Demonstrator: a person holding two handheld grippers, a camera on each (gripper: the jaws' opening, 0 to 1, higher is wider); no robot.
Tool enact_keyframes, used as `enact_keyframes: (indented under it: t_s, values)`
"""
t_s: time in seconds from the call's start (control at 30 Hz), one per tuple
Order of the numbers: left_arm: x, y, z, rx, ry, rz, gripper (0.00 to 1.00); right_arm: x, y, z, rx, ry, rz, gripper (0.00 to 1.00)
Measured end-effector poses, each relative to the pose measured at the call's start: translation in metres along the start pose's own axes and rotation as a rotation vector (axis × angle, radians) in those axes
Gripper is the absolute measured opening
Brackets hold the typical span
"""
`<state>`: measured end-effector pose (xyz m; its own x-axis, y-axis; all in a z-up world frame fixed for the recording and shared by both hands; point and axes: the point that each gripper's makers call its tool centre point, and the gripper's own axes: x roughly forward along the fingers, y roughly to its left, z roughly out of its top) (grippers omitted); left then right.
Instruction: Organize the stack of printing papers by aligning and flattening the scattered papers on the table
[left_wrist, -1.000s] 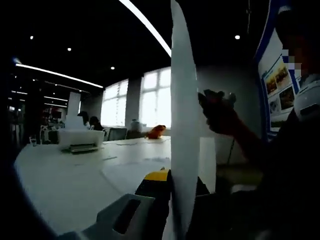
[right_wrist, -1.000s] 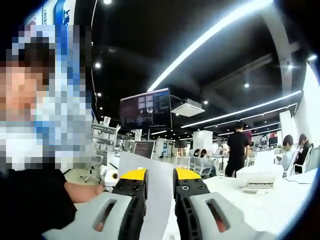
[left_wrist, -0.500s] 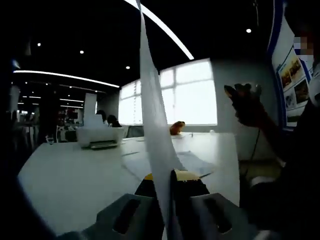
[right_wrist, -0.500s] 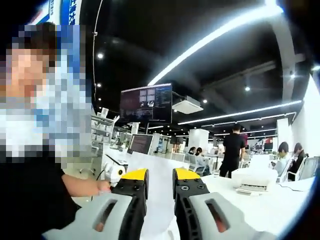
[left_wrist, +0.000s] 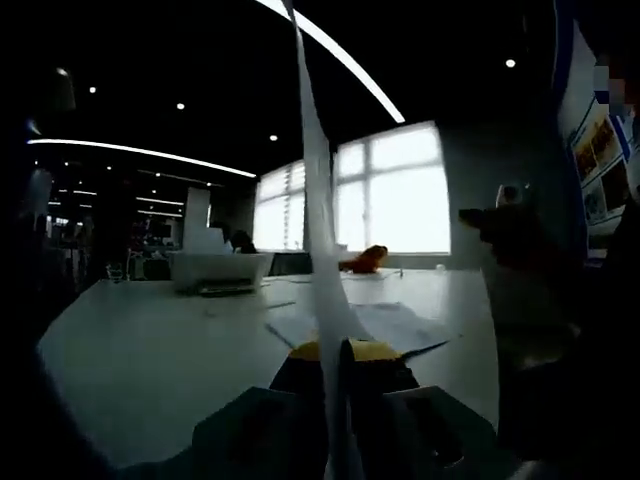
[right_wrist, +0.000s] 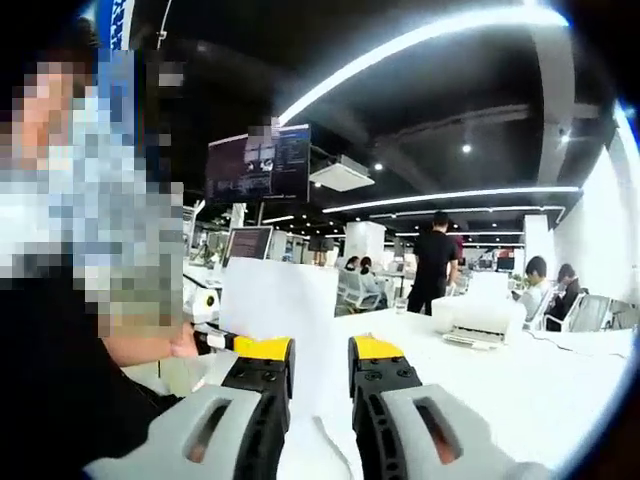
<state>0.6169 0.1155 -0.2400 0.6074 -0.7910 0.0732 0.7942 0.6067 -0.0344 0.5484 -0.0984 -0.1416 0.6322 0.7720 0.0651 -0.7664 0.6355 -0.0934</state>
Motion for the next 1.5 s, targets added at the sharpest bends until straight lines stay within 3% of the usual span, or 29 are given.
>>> enact_keyframes:
  t_s: [0.13,0.67,0.83,1.13,1.5]
  values:
    - [0.001,0.001,0.001,-0.013,-0.011,-0.004,0.06,-0.002,0.001,-0.011,-0.004,0.046,-0.010,0.23]
    - [0.003,0.023,-0.011,-0.026,-0.014,0.035,0.06,-0.013,0.000,-0.021,0.020,0.065,-0.023,0.23]
    - [0.007,0.027,-0.014,-0.020,0.000,0.034,0.06,-0.015,0.003,-0.029,0.010,0.101,-0.007,0.21]
    - [0.002,0.037,-0.022,-0.038,-0.027,0.051,0.06,-0.024,-0.002,-0.028,0.015,0.085,-0.034,0.24]
    - [-0.001,0.045,-0.029,-0.029,-0.012,0.070,0.06,-0.029,-0.001,-0.035,0.014,0.100,-0.040,0.27]
